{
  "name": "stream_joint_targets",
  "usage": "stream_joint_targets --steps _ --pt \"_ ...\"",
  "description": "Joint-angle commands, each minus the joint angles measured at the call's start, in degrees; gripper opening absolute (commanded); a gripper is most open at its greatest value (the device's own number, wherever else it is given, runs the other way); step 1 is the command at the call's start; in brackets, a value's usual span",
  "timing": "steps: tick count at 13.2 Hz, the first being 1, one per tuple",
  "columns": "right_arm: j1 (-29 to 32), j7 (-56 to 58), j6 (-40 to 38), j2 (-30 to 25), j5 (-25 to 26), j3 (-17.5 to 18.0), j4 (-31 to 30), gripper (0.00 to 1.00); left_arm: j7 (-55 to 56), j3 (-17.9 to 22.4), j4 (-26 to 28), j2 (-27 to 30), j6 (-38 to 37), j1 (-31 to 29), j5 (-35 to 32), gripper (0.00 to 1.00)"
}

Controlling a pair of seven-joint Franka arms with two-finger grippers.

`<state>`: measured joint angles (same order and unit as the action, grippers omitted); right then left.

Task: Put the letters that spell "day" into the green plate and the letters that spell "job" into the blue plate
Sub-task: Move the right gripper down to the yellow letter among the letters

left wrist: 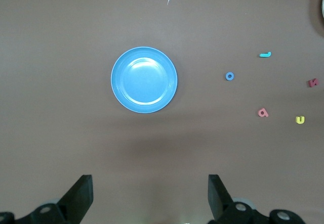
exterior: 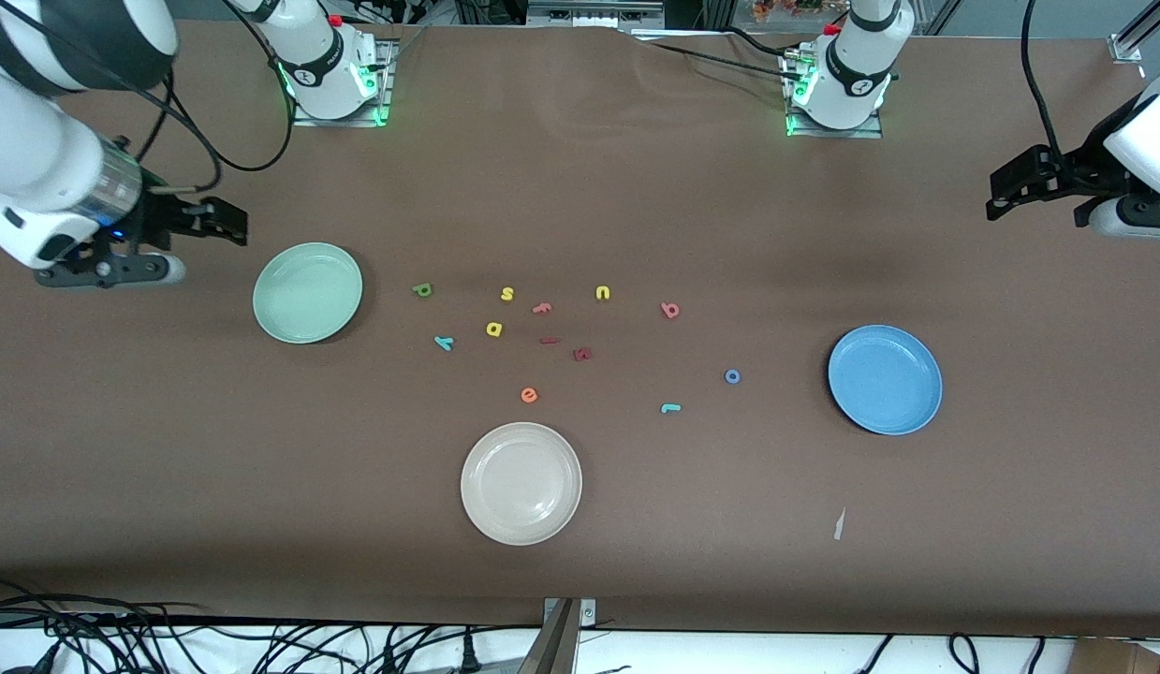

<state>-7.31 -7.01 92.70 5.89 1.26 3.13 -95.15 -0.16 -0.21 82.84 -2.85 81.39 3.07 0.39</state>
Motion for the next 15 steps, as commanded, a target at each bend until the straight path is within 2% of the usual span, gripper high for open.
stream_joint_targets --steps 1,3,8,9,11,12,15 --pt "-6.2 -9.4 3.3 2.4 0.6 -0.1 0.0 1.0 0.3 -0.2 -1.1 0.0 -1.2 -0.3 0.9 1.0" --pt "-10.2 -15.5 5.5 5.3 0.8 -0.1 -0.3 1.0 0.4 -0.2 -1.1 0.0 -1.3 -0.3 0.9 1.0" --pt "-19.1 -38.0 20.2 13.7 0.8 -0.1 -3.7 0.99 0.4 -0.5 -1.1 0.0 -1.3 -0.1 1.0 1.0" --pt "-20.1 -38.9 22.8 16.2 0.8 -0.1 -3.7 0.97 0.5 -0.5 -1.2 0.0 -1.3 0.4 1.0 1.0" --pt "-22.1 -39.5 25.7 20.0 0.8 -0.1 -3.7 0.71 0.5 -1.0 -1.2 0.0 -1.3 0.4 1.0 1.0" --pt "-23.0 -39.7 26.2 21.3 0.6 -0.1 -3.7 0.64 0.5 -1.1 -1.2 0.0 -1.3 0.4 1.0 1.0" --pt "-24.5 -44.1 34.4 23.8 0.7 -0.1 -6.9 0.64 0.5 -1.4 -1.2 0.0 -1.2 0.4 1.0 1.0"
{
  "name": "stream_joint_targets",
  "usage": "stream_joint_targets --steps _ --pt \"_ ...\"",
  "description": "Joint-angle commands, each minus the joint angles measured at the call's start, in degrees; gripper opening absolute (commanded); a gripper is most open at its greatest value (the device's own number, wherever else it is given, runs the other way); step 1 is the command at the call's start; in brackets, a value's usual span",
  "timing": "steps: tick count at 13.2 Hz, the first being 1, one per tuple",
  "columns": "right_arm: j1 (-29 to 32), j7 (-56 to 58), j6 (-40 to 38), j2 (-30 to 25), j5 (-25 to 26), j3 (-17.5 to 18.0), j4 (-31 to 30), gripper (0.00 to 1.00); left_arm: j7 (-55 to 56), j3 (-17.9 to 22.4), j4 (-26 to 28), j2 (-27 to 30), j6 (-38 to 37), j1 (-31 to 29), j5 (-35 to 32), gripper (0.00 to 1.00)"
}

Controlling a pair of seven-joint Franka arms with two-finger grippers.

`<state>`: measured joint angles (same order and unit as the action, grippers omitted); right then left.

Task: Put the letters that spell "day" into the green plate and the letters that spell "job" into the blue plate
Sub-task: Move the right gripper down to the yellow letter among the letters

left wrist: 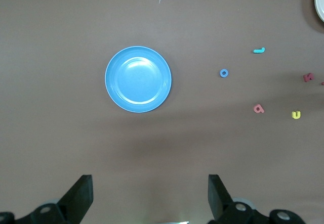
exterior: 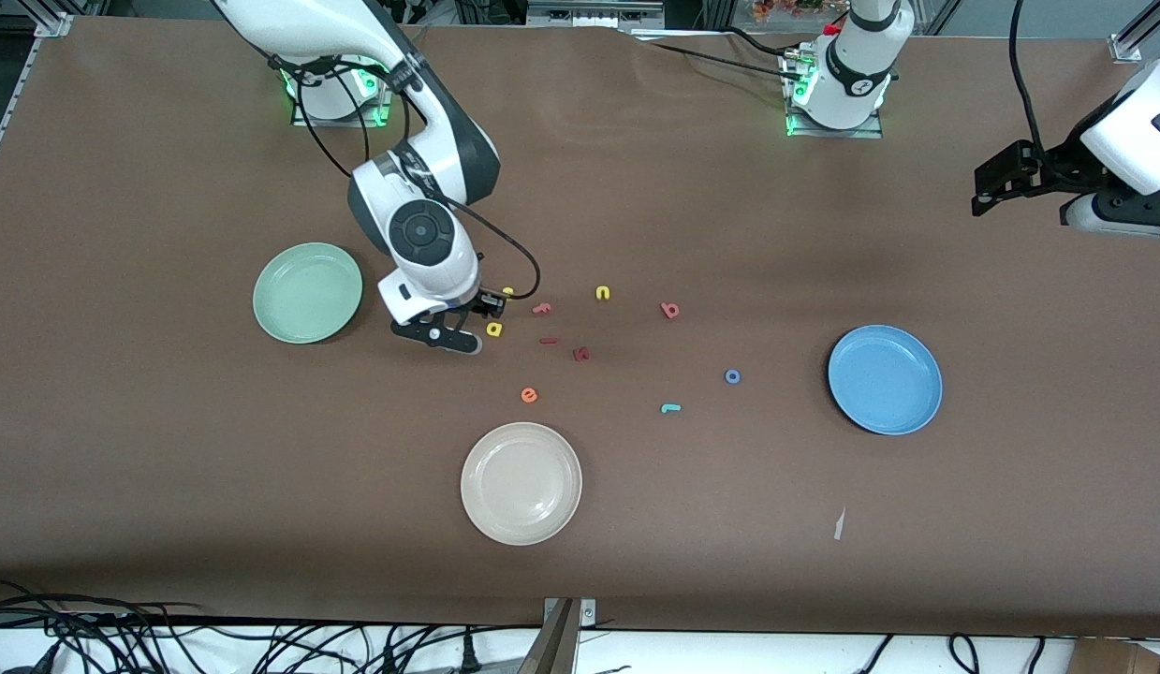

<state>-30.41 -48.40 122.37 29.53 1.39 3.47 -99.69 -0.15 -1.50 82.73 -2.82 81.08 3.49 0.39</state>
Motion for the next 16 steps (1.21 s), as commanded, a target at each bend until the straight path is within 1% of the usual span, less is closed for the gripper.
stream_joint_targets --steps 1,4,6,7,9,12,16 --pt "-1.5 -3.8 7.8 0.3 0.6 -0.5 -4.4 0.64 0.5 -0.3 -1.1 0.0 -1.0 0.1 0.9 1.0" --pt "-2.2 -4.3 16.7 1.9 0.7 -0.6 -8.3 0.64 0.4 0.1 -1.1 0.0 -1.5 0.0 1.0 1.0" --pt "-2.5 -4.5 17.6 2.5 1.2 -0.7 -8.6 0.64 0.5 0.0 -1.1 0.0 -1.5 0.0 1.0 1.0" --pt "-2.6 -4.6 18.6 3.5 3.2 -0.7 -8.3 0.64 0.4 0.1 -1.2 0.0 -1.5 0.0 1.0 1.0" --pt "-2.7 -5.2 19.8 4.3 3.9 -0.7 -8.4 0.64 0.4 0.2 -1.2 0.0 -1.5 0.0 1.0 1.0" --pt "-2.5 -5.3 20.1 4.6 4.1 -0.9 -8.2 0.61 0.4 0.1 -1.2 0.0 -1.5 0.0 1.0 1.0" --pt "-2.8 -5.4 21.7 5.9 4.1 -0.9 -8.1 0.61 0.4 0.1 -1.2 0.0 -1.5 0.0 1.0 1.0"
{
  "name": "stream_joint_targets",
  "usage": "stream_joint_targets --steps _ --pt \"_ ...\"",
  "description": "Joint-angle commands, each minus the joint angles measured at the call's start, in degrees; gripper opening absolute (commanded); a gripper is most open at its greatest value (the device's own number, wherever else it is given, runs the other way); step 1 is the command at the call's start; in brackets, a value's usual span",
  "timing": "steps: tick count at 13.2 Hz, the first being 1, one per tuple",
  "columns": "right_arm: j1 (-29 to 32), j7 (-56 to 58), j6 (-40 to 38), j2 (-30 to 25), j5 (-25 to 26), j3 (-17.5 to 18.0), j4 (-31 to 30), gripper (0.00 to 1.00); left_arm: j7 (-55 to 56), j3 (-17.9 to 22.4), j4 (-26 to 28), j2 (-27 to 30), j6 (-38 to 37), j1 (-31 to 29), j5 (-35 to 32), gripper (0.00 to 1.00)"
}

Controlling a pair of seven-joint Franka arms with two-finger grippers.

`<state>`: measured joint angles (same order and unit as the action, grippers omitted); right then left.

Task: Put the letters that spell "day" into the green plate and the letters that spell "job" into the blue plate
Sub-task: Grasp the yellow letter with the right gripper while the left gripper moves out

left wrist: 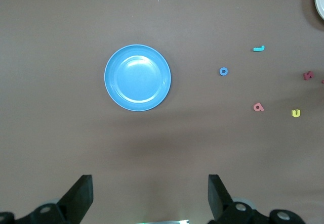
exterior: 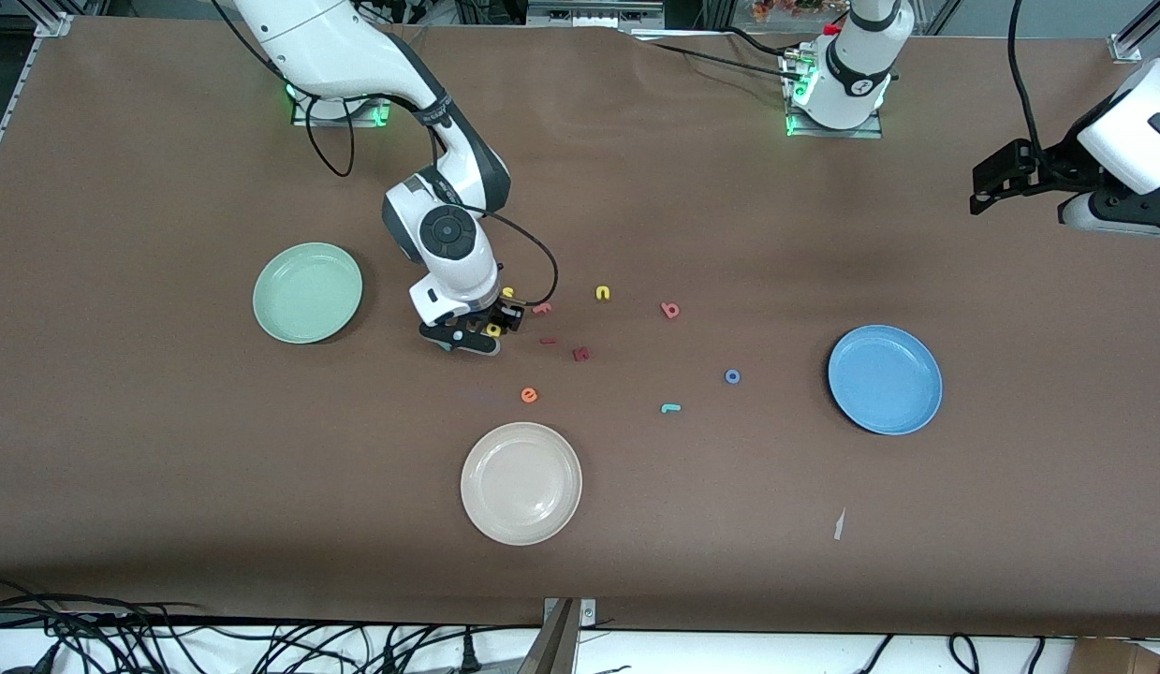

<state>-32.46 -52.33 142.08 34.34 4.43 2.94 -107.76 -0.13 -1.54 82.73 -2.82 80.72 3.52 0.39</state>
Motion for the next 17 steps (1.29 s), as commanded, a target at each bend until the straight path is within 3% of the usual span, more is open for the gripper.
stream_joint_targets --steps 1,4,7,9,14,17 --pt "-0.9 -1.5 2.1 1.2 1.0 -0.4 0.0 0.61 0.4 0.1 -1.2 0.0 -1.2 0.0 1.0 1.0" --pt "-1.0 -1.5 2.3 1.6 0.9 -0.4 0.1 0.55 0.5 0.0 -1.1 0.0 -1.2 0.1 0.9 1.0" --pt "-1.0 -1.5 2.6 1.7 1.1 -0.5 0.1 0.2 0.1 0.4 -1.1 -0.1 -1.2 -0.4 0.9 1.0" --pt "-1.0 -0.9 2.2 1.1 1.1 -0.6 0.1 0.1 0.0 0.4 -1.1 -0.1 -1.2 -0.5 1.0 1.0" --pt "-0.9 0.2 -7.4 -5.5 1.2 -3.4 -0.2 0.11 -0.2 -0.4 1.5 -1.0 -0.1 0.3 1.0 1.0" --pt "-0.6 7.7 -17.6 -11.2 1.2 -6.5 -1.1 0.11 -0.1 -3.6 5.6 -5.9 4.5 2.4 -0.2 1.0"
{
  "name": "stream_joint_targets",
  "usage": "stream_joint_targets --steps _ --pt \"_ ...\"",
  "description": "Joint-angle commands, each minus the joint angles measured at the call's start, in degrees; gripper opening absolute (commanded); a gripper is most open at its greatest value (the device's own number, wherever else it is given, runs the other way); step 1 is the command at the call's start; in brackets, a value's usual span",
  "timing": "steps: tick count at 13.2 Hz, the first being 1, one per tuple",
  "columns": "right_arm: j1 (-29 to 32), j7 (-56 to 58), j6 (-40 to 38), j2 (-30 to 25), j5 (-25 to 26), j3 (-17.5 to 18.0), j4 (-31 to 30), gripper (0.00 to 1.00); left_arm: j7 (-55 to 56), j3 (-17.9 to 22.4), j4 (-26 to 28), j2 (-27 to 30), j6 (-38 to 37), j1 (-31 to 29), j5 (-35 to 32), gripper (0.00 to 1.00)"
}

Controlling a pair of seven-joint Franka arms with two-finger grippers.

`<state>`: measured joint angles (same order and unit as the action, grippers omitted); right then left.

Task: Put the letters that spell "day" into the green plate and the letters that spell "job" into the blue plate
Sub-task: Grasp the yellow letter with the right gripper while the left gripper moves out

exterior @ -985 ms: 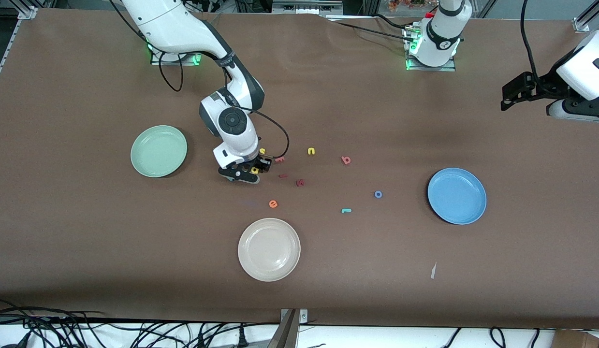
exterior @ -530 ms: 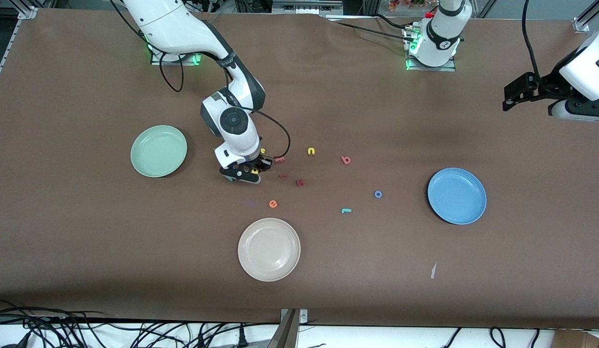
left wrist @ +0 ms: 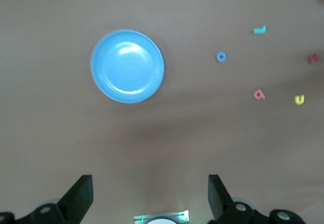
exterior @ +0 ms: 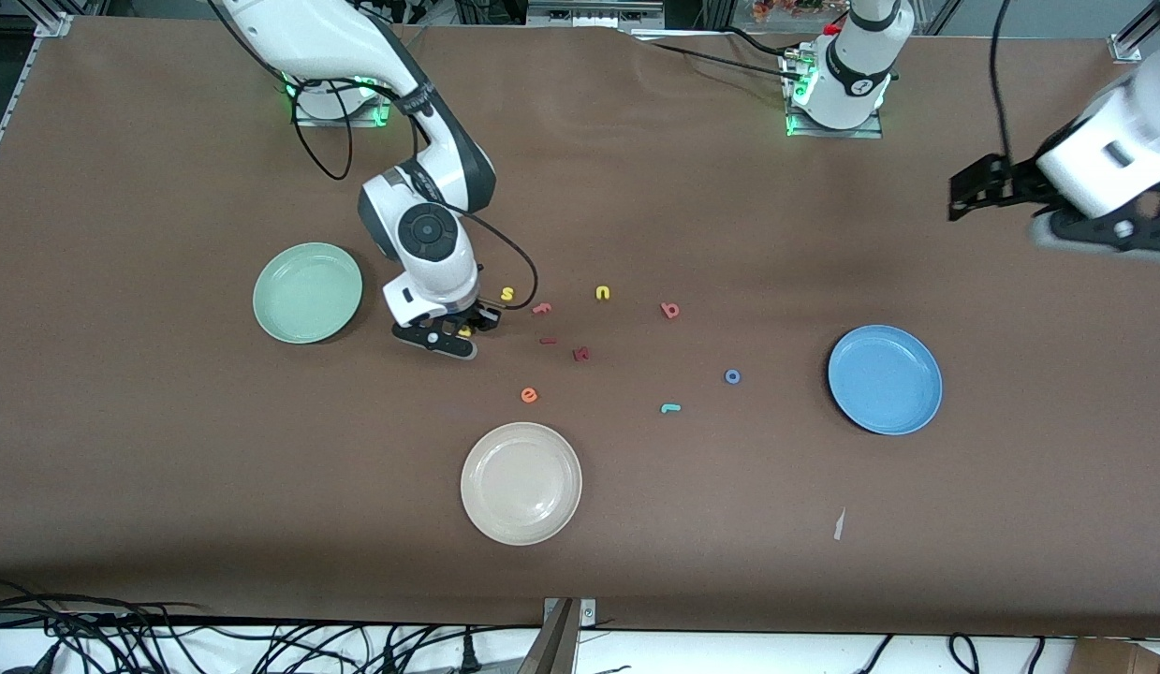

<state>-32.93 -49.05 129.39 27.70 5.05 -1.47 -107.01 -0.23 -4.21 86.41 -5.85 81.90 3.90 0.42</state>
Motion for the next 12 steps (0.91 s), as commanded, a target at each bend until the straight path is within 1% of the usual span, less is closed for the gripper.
stream_joint_targets --steps 1,3,5,7,8,10,11,12 --pt "-0.1 9.1 -5.5 -7.0 0.3 -3.9 -3.9 0.11 0.0 -0.9 4.0 -2.4 6.4 2.7 -0.2 1.0" --pt "-0.1 18.2 -5.2 -10.7 0.1 -7.7 -8.4 0.11 -0.3 -0.9 8.2 -3.0 13.9 4.0 -0.2 1.0" --pt "-0.1 27.5 -4.0 -13.4 0.1 -12.1 -12.9 0.11 -5.5 -0.8 11.7 -4.3 20.2 4.4 -0.2 1.0" --pt "-0.1 36.5 2.1 -16.8 0.1 -17.3 -20.8 0.11 -6.7 -0.7 13.0 -7.3 23.1 5.7 -0.2 1.0" --pt "-0.1 39.5 4.9 -17.8 -0.2 -18.9 -24.1 0.12 -6.7 -0.7 13.1 -9.5 24.8 5.9 -0.2 1.0" --pt "-0.1 40.6 7.1 -18.6 -0.2 -20.3 -28.9 0.12 -6.1 -0.6 13.1 -12.7 29.2 7.2 -0.2 1.0" --pt "-0.1 40.7 10.3 -18.5 -0.2 -20.8 -31.7 0.12 -5.8 -0.6 13.3 -14.1 31.5 8.0 -0.2 1.0" --pt "-0.1 40.7 14.2 -17.9 -0.2 -21.0 -34.6 0.16 -6.1 -0.6 13.4 -16.1 34.3 8.1 0.0 1.0"
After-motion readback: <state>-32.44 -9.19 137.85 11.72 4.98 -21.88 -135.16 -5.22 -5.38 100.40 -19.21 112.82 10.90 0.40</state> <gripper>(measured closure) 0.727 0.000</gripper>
